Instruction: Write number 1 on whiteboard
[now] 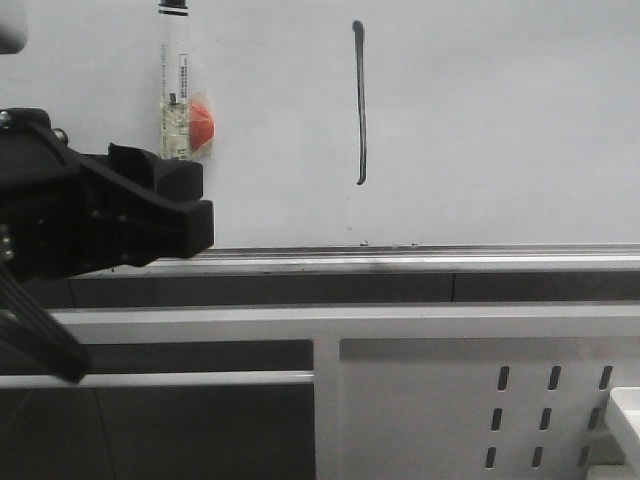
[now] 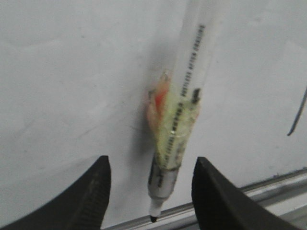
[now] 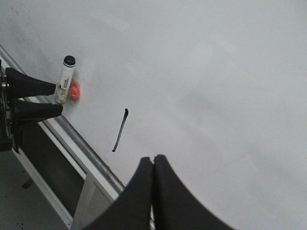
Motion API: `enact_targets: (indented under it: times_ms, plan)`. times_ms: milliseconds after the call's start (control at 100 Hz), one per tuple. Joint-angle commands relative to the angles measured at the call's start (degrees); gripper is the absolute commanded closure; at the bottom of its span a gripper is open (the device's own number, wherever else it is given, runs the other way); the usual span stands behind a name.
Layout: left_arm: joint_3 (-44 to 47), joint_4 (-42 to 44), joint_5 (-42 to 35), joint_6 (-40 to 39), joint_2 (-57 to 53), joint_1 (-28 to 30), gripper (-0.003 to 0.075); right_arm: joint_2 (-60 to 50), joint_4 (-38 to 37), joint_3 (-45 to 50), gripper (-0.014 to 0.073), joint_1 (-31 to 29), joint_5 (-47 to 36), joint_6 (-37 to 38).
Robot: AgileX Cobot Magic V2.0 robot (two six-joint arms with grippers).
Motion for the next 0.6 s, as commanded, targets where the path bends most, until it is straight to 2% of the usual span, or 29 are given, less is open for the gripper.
enact_targets:
  times_ms: [0, 140, 190, 260, 340, 360, 460, 590]
  plan:
    - [0.9, 4.0, -12.9, 0.0, -2.7, -0.3, 0.0362, 0.1, -2.3, -1.3, 0.0652, 0.1, -3.8, 0.0]
    - [4.6, 3.9, -12.9, 0.0, -7.2, -2.8, 0.0378, 0.0, -2.4, -1.3, 0.0652, 0.1, -3.5, 0.0]
    - [5.9, 3.9, -12.9, 0.3, -9.2, -3.4, 0.0409, -0.4, -2.4, -1.3, 0.0652, 0.1, -4.2, 0.0]
    - [7.8, 4.0, -12.9, 0.4, -11.9, -3.6, 0.0518, -1.9, -2.7, -0.2, 0.0652, 0.1, -7.1, -0.1]
    - [10.2, 4.0, -12.9, 0.4, -14.5, -3.6, 0.0716, -5.7, -2.8, 3.3, 0.0652, 0.1, -12.4, -0.1]
    - [10.9, 4.0, -12.9, 0.5, -15.2, -3.6, 0.0738, -6.9, -2.8, 4.6, 0.0652, 0.1, -14.1, -0.1]
    - [14.1, 4.7, -12.9, 0.5, -17.5, -3.6, 0.074, -13.5, -2.7, 12.6, 0.0652, 0.1, -21.6, 0.0]
    - [16.8, 6.2, -12.9, 0.5, -18.1, -3.6, 0.074, -22.0, 1.7, 26.8, 0.0652, 0.1, -32.5, 0.1]
